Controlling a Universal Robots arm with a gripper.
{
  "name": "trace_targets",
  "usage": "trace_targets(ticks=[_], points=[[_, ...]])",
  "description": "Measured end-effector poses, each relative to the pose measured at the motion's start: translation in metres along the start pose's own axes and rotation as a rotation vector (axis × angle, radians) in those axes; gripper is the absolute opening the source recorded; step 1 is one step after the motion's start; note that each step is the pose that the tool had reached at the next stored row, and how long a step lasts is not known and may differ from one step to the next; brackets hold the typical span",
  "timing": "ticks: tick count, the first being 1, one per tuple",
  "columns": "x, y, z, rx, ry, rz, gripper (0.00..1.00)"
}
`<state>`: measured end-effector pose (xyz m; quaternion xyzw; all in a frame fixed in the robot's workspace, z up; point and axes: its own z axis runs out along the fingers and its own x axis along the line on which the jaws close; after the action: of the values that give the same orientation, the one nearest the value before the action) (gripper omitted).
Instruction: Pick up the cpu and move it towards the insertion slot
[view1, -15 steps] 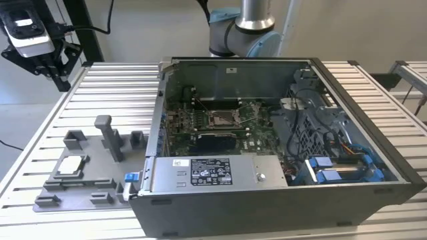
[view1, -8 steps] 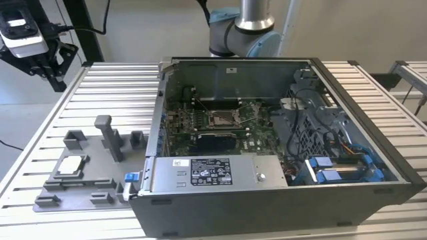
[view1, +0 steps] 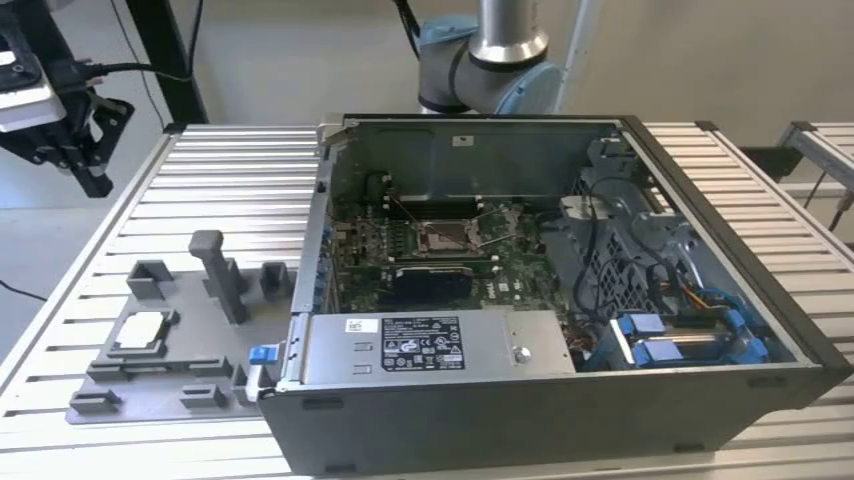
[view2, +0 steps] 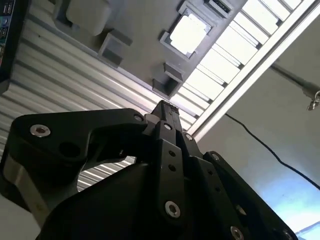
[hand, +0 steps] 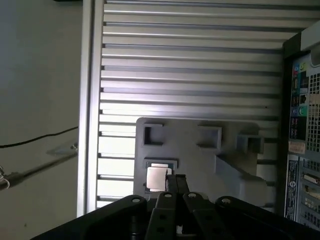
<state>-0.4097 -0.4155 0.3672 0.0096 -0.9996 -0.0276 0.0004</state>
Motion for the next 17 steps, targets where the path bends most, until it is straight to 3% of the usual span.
trace_targets(ticks=[5,12,13,17], points=[[0.0024,-0.0154,0.0011,0.0000,-0.0002,0.000,0.00],[0.0027,-0.0157,0.0011,-0.0001,-0.0001,0.000,0.00],[0.0027,-0.0157,0.0012,-0.0001,-0.0002,0.000,1.00],[0.0027,-0.0157,0.0011,0.0000,-0.0001,0.000,1.00]])
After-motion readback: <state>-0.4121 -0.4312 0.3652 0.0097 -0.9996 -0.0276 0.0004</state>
